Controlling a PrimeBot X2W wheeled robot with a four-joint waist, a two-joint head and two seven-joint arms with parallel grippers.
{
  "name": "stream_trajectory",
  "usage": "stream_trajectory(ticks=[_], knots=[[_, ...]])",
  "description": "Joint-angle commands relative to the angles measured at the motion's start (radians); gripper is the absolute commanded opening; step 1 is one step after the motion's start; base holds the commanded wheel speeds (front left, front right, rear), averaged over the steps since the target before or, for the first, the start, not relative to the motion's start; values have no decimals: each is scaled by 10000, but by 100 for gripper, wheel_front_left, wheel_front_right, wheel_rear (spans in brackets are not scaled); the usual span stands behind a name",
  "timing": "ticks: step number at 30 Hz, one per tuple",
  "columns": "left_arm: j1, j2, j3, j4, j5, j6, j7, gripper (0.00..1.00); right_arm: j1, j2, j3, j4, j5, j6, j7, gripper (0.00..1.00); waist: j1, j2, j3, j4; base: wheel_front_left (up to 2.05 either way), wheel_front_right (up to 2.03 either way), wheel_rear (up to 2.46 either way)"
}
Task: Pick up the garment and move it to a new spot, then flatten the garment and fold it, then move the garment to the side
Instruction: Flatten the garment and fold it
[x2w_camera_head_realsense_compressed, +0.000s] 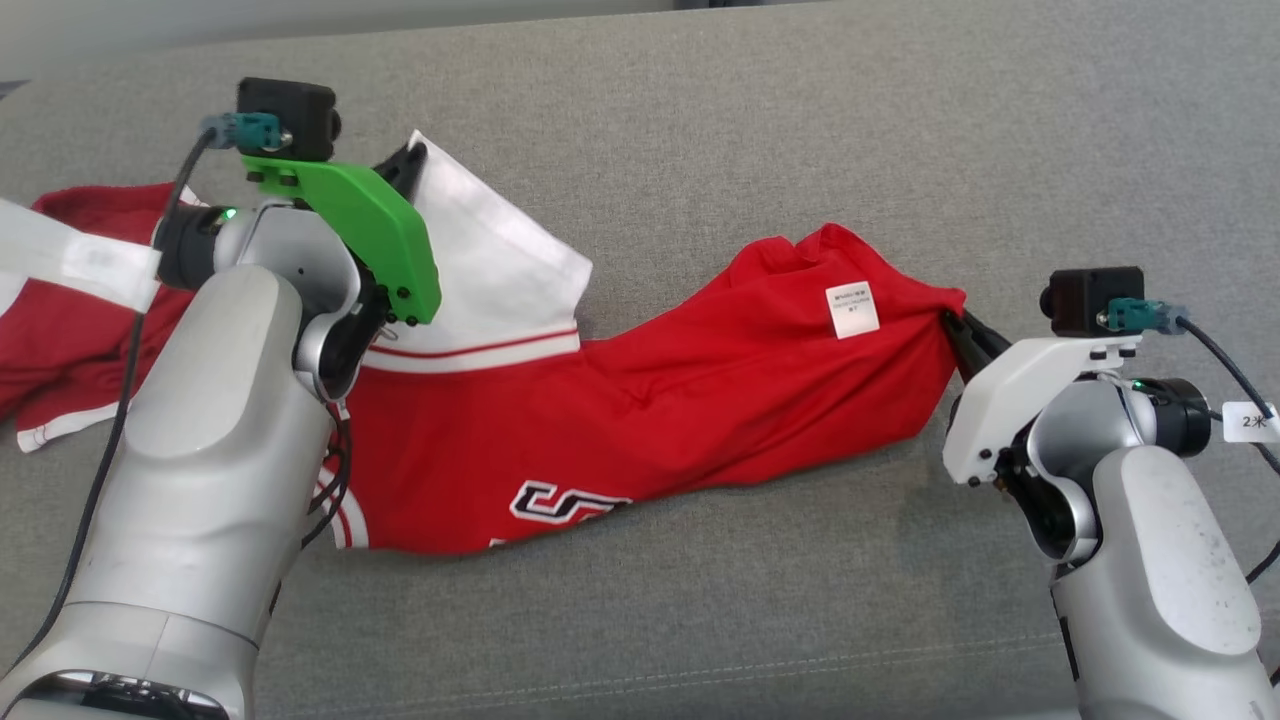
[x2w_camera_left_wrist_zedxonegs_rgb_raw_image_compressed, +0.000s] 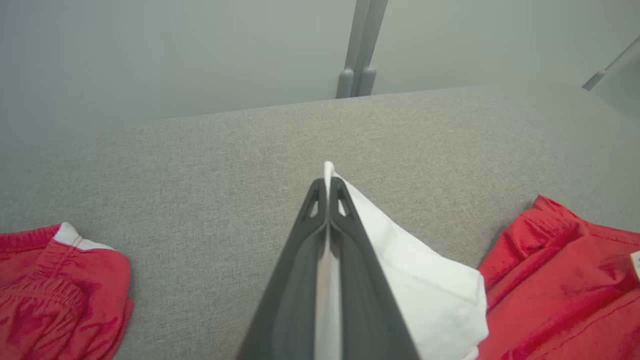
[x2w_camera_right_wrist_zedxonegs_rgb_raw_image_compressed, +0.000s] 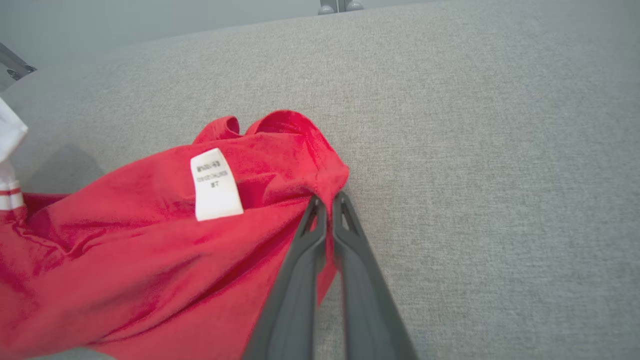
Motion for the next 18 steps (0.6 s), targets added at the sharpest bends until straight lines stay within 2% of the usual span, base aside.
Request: stream_trajectory(ticks=[1,11,15,18], knots=[[-105,33,203,-109,-168,-35,-394,0,-193,-44,-68,-115,52,-14,104,0,0,0,-291,15,0,0,0],[-397,235,1424,-703,-877,9,-3143,0,-1156,-801,393,-315,684,-12,808,0,0,0,-648,-147,0,0,0],[-913,431,1879,-966,-1075,76,-3659,0,-2156,-962,830,-191,1178,-9,973,0,0,0,-133,-357,0,0,0],[-1769,591,2074,-1268,-1061,221,-3592,0,-3322,-1233,1117,-98,1507,-10,940,0,0,0,740,-445,0,0,0]])
